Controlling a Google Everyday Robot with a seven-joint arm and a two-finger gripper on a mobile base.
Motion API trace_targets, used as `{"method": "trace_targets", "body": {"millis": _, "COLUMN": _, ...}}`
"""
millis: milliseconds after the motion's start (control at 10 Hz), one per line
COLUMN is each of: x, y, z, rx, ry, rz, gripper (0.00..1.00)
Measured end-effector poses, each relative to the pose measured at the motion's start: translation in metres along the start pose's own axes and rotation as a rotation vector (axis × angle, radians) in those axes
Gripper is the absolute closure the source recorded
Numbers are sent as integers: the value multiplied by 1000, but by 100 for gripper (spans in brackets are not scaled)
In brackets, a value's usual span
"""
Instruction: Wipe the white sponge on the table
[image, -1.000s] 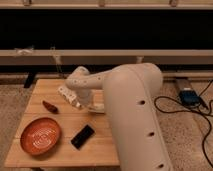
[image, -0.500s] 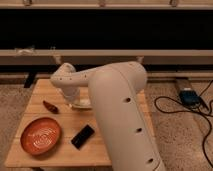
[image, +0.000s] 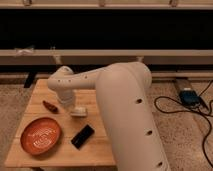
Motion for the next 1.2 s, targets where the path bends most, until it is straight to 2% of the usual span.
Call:
{"method": "trace_targets", "body": {"millis": 300, "x": -33, "y": 8, "z": -1, "rx": 29, "ry": -27, "rz": 29, "gripper": 100}}
{"method": "trace_targets", "body": {"millis": 500, "x": -58, "y": 25, "z": 1, "rx": 28, "ry": -52, "rz": 77, "gripper": 100}}
{"method": "trace_targets", "body": {"millis": 700, "x": -79, "y": 51, "z": 5, "rx": 11, "ry": -75, "rz": 141, "gripper": 100}}
{"method": "trace_targets", "body": {"millis": 900, "x": -81, "y": 76, "z": 8, "rx": -12, "ry": -83, "rz": 181, "gripper": 100}}
{"method": "trace_targets", "body": {"millis": 1200, "x": -69, "y": 114, "z": 5, "rx": -72, "ry": -77, "rz": 195, "gripper": 100}}
